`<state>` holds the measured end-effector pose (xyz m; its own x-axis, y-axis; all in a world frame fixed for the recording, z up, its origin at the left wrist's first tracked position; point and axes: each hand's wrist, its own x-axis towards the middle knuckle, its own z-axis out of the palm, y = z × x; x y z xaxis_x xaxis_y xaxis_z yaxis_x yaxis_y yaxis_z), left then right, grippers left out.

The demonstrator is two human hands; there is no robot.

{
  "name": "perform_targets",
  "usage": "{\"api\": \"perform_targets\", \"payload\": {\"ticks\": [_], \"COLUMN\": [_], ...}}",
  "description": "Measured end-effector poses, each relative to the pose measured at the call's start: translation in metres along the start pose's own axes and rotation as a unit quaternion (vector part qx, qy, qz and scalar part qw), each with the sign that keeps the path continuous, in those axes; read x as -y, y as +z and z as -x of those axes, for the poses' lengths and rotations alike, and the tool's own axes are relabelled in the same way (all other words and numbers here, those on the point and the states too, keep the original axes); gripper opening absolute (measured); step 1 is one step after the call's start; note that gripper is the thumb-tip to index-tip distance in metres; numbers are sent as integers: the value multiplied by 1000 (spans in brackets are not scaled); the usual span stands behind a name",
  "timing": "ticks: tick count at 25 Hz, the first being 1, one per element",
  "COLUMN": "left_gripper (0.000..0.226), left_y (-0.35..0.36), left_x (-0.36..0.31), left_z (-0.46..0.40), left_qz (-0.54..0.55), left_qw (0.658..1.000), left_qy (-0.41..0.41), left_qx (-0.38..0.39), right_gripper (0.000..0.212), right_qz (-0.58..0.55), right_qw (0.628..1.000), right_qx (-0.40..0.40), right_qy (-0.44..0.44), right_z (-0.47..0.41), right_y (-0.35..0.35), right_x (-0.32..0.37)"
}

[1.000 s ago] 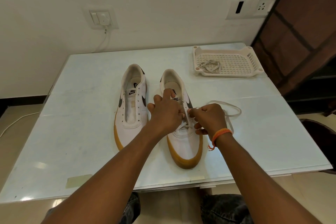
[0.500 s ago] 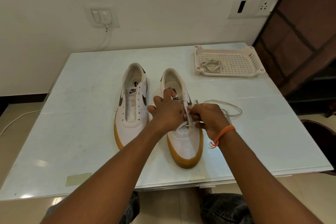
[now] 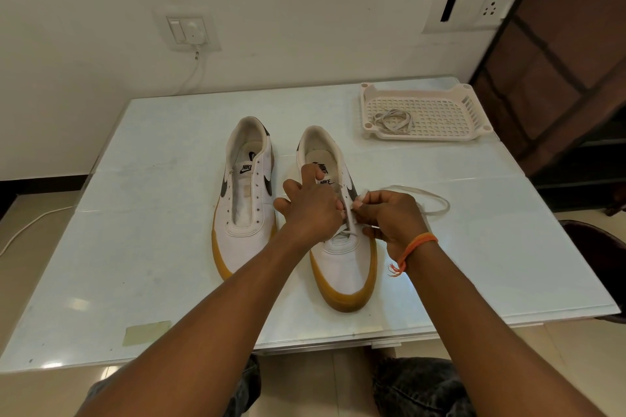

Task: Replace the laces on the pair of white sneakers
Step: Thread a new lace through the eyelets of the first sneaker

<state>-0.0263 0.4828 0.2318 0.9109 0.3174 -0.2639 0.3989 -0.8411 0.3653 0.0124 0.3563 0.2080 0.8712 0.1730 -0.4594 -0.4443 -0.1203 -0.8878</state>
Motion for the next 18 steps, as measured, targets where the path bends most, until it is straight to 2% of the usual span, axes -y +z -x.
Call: {"api": "perform_targets", "payload": {"ticks": [4, 8, 12, 13, 15, 17, 18], "left_gripper": [14, 19, 5, 10, 23, 27, 25], "left_y": [3, 8, -12, -18, -25, -28, -27], "left_x": [2, 1, 4, 6, 8, 3, -1], "left_z": [-4, -1, -3, -5, -6, 1, 6], "left_qz": [22, 13, 87, 120, 161, 126, 81], "left_qw": [1000, 1000, 996, 992, 987, 987, 986], "left_qy": [-7, 8, 2, 1, -3, -1, 18], "left_qx": [7, -11, 27, 26, -16, -103, -143], "right_gripper": [11, 22, 8, 5, 6, 4, 3], "right_qz": [-83, -126, -208, -225, -220, -172, -106], "right_qw": [996, 990, 966, 959, 958, 971, 983], "right_qx": [28, 34, -15, -33, -81, -104, -104], "right_qy": [8, 59, 153, 170, 164, 132, 103], "right_z": [3, 0, -12, -15, -19, -17, -13], "right_y": [0, -2, -15, -21, -36, -50, -55], "right_x": [-2, 0, -2, 0, 3, 9, 11]}}
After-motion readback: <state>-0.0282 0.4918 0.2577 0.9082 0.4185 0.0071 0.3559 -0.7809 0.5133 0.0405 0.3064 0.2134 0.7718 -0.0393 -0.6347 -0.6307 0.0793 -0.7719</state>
